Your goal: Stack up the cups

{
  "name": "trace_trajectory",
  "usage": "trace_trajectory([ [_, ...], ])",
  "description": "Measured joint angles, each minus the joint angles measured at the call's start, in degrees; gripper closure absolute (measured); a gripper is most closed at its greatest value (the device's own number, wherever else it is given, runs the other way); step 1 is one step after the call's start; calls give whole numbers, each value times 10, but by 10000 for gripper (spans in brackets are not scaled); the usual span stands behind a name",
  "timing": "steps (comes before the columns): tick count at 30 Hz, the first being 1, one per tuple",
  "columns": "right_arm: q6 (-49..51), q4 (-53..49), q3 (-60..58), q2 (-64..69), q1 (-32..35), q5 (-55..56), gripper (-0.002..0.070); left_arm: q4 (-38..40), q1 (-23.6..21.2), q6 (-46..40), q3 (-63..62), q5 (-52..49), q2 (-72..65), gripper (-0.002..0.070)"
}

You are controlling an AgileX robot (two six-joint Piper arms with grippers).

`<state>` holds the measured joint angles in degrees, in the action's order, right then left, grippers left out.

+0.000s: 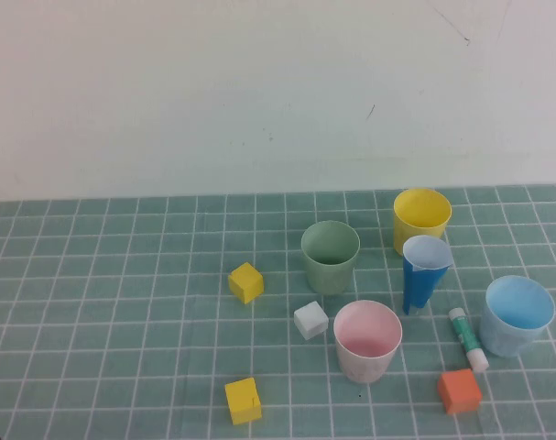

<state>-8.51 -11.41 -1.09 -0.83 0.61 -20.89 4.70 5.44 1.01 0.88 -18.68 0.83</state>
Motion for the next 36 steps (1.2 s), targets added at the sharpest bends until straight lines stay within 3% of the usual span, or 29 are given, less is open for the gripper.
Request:
trace_trajectory([
  [36,0,8,0,0,0,0,678,0,0,-1,0,0,0,677],
])
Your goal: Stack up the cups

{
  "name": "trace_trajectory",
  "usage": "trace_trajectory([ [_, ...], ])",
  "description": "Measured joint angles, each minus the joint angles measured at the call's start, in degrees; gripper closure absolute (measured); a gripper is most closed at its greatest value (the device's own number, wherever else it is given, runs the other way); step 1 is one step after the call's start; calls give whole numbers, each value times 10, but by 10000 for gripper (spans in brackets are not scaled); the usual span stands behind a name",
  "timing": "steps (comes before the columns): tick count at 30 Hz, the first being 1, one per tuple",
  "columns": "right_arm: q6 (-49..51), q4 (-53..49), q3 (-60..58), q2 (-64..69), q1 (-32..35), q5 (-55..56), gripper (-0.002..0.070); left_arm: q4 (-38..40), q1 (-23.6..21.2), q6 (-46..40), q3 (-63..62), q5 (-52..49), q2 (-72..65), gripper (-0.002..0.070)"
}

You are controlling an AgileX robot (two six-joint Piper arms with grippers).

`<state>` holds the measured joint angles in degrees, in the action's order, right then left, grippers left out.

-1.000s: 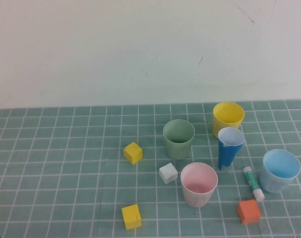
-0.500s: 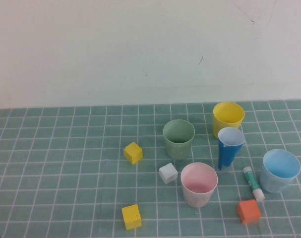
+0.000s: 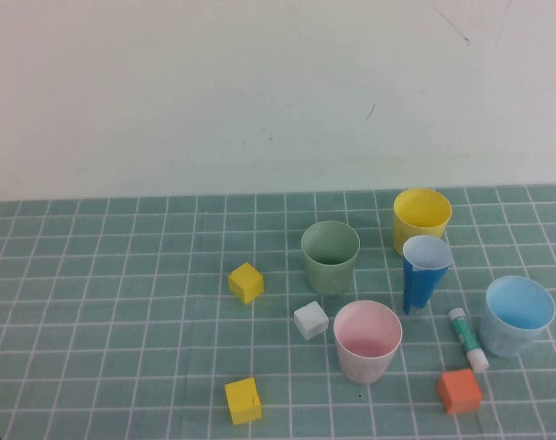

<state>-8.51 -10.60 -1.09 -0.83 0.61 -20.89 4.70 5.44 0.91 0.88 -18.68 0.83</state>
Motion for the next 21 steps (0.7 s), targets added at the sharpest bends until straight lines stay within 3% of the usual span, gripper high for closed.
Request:
trace_trajectory([
  [9,0,2,-5,0,0,47,678,-4,0,0,2,73,0,677],
  [21,0,2,-6,0,0,489,678,-4,0,0,2,361,0,678],
])
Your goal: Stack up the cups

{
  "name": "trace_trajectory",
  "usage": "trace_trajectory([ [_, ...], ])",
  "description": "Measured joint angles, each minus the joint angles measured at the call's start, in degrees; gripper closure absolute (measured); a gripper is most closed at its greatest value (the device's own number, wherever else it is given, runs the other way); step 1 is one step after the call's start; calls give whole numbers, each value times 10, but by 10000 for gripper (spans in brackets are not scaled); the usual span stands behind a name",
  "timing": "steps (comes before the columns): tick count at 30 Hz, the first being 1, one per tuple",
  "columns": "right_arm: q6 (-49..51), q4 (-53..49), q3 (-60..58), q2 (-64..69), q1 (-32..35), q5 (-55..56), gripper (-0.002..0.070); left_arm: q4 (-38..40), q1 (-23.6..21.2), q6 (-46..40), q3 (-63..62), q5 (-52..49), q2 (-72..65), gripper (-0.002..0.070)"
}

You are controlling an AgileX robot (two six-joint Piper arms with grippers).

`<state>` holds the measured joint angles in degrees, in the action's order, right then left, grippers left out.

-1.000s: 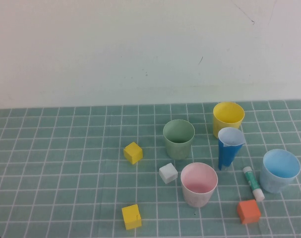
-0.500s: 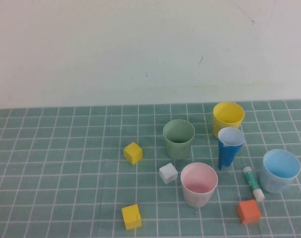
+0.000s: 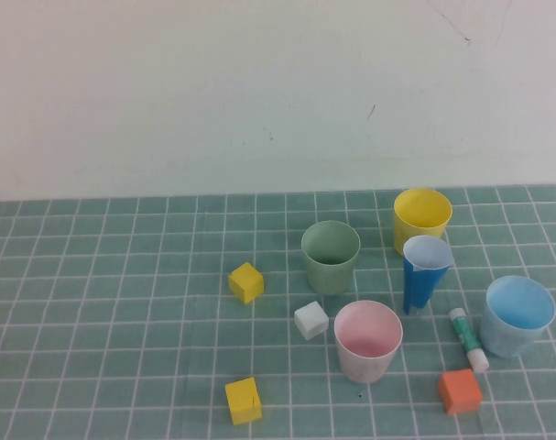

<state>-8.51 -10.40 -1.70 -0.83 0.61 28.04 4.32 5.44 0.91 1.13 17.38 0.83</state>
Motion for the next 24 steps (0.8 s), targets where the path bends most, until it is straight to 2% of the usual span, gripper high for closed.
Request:
trace_trajectory([
  [3,0,18,0,0,0,48,678,0,0,0,0,42,0,678],
  [9,-20,67,0,0,0,39,678,24,0,17,0,110,0,678],
  [11,-40,79,4,0,0,8,678,54,0,18,-10,78,0,678],
  [16,-118,96,93,0,0,-202,678,83,0,-36,-125,-83,-19,678],
  [20,-207,97,183,38,0,-366,678,83,0,-53,-228,-187,-109,678],
  [24,-218,97,227,128,0,-451,678,83,0,-60,-296,-257,-226,678],
])
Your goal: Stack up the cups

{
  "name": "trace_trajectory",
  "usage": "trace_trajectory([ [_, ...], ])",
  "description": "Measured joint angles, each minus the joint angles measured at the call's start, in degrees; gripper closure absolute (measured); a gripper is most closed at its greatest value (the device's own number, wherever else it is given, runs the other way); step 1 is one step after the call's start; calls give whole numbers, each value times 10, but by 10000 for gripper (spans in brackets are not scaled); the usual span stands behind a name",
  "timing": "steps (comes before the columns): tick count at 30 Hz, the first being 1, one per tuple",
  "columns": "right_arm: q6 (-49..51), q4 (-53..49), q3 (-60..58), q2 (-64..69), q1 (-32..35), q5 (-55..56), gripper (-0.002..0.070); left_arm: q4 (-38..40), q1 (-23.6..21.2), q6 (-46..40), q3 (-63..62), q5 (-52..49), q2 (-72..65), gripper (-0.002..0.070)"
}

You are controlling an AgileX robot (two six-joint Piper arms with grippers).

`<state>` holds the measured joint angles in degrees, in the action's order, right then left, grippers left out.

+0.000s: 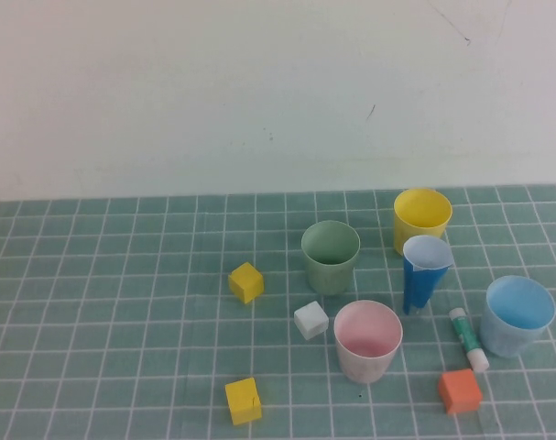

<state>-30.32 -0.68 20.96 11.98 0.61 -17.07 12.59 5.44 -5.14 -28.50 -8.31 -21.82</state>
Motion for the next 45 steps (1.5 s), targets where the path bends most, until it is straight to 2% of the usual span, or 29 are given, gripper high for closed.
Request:
trace_trajectory([
  [9,20,57,44,199,0,-90,678,6,0,-3,-30,31,-183,678],
  [17,-60,135,74,359,0,-144,678,24,6,-3,-72,-15,-294,678],
  [19,-92,166,95,398,0,-162,678,26,27,-12,-89,-21,-317,678],
  [25,-187,254,134,478,0,-187,678,24,161,-35,-175,-37,-425,678],
  [28,-207,266,134,487,0,-192,678,23,212,-37,-225,-39,-498,678],
  [31,-212,269,134,488,0,-192,678,23,240,-30,-279,-46,-571,678],
  [36,-213,275,134,488,0,-192,678,22,248,-6,-397,-117,-688,675],
  [38,-213,281,134,488,0,-191,678,21,249,-5,-453,-159,-740,647],
  [40,-216,295,134,488,-1,-191,678,18,249,-5,-505,-193,-793,580],
  [45,-238,308,132,488,-1,-191,678,11,251,-5,-635,-255,-906,285],
])
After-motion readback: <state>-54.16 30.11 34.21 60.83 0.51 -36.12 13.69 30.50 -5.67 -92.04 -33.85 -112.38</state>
